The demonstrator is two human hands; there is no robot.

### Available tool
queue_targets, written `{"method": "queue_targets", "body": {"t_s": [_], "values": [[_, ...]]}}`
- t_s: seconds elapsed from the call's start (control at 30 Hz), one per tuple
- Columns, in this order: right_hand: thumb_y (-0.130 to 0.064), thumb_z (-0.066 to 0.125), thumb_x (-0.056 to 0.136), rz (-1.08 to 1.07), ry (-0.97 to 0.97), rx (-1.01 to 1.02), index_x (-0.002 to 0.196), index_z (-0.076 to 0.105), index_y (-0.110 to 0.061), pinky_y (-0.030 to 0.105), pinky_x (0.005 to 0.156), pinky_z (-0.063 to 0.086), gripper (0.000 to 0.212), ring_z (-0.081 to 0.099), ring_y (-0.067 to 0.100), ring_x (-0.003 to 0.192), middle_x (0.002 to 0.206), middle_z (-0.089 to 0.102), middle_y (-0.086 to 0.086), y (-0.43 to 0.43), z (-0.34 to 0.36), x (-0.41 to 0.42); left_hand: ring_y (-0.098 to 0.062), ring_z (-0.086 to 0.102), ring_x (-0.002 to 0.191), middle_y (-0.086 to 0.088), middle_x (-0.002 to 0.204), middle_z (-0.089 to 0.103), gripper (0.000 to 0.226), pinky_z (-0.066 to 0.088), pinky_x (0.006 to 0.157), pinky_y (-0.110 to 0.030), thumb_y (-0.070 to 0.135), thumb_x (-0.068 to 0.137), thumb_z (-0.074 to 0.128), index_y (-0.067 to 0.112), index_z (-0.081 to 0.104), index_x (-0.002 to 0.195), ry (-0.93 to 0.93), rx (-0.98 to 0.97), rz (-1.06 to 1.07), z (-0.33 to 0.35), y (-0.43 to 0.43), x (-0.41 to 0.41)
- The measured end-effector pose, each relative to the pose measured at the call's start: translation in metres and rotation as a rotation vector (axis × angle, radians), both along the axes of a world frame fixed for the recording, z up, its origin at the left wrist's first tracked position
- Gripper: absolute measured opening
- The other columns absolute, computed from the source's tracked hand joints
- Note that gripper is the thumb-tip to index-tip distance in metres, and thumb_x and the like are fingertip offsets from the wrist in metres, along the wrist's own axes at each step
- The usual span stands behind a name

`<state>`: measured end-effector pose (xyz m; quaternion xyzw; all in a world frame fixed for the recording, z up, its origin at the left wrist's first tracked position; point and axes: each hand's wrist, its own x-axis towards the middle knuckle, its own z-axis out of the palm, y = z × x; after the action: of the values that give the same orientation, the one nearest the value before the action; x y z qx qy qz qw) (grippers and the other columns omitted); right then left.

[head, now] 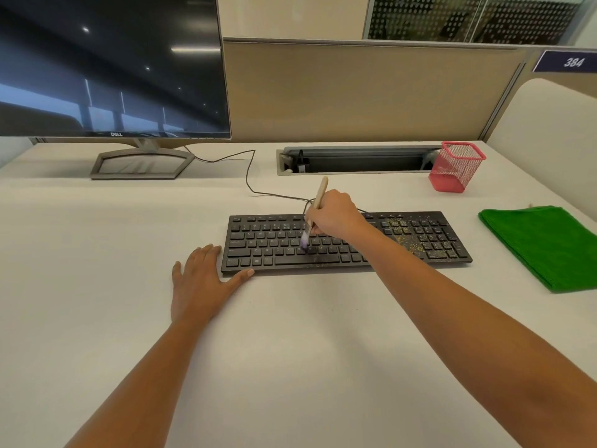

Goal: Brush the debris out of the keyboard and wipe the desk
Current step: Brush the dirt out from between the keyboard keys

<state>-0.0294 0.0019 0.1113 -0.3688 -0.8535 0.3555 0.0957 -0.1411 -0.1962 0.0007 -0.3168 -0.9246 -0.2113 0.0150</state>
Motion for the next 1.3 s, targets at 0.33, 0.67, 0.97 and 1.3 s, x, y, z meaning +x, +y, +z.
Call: {"method": "queue_targets", "body": {"t_s": [0.33, 0.67, 0.97, 1.3], "values": [[-0.017, 0.053, 0.092, 0.072, -0.077, 0.040, 0.107, 0.062, 0.004, 0.033, 0.074, 0.055, 0.028, 0.066, 0.028, 0.087, 0.098, 0.065, 0.015, -0.003, -0.006, 0.003, -0.016, 0.023, 0.141, 0.001, 0.148, 0.037, 0.107, 0.010, 0.116, -0.045, 0.093, 0.064, 0.028, 0.017, 0.040, 0.139, 0.013, -0.009, -0.009, -0.004, -0.001, -0.003], [-0.019, 0.051, 0.094, 0.145, -0.061, 0.131, 0.105, 0.064, 0.001, 0.023, 0.061, 0.043, 0.026, 0.056, 0.021, 0.080, 0.079, 0.059, 0.007, -0.009, -0.008, 0.005, -0.017, 0.024, 0.141, 0.000, 0.148, 0.037, 0.097, 0.010, 0.116, -0.046, 0.084, 0.070, 0.034, 0.016, 0.041, 0.139, 0.016, -0.009, -0.009, -0.002, 0.000, -0.001], [-0.023, 0.056, 0.092, 0.173, -0.030, 0.095, 0.108, 0.063, 0.001, 0.029, 0.069, 0.047, 0.030, 0.059, 0.023, 0.085, 0.100, 0.064, 0.014, -0.007, -0.001, 0.002, -0.016, 0.024, 0.141, 0.000, 0.149, 0.037, 0.100, 0.010, 0.116, -0.045, 0.083, 0.064, 0.029, 0.017, 0.041, 0.139, 0.014, -0.003, -0.001, -0.003, 0.000, -0.002], [-0.015, 0.053, 0.092, 0.155, -0.147, 0.280, 0.106, 0.061, 0.002, 0.024, 0.058, 0.040, 0.023, 0.054, 0.021, 0.077, 0.086, 0.055, 0.010, -0.005, 0.013, 0.005, -0.016, 0.024, 0.141, 0.000, 0.148, 0.037, 0.095, 0.010, 0.116, -0.046, 0.082, 0.070, 0.034, 0.017, 0.041, 0.139, 0.019, -0.018, -0.003, -0.003, 0.001, -0.003]]}}
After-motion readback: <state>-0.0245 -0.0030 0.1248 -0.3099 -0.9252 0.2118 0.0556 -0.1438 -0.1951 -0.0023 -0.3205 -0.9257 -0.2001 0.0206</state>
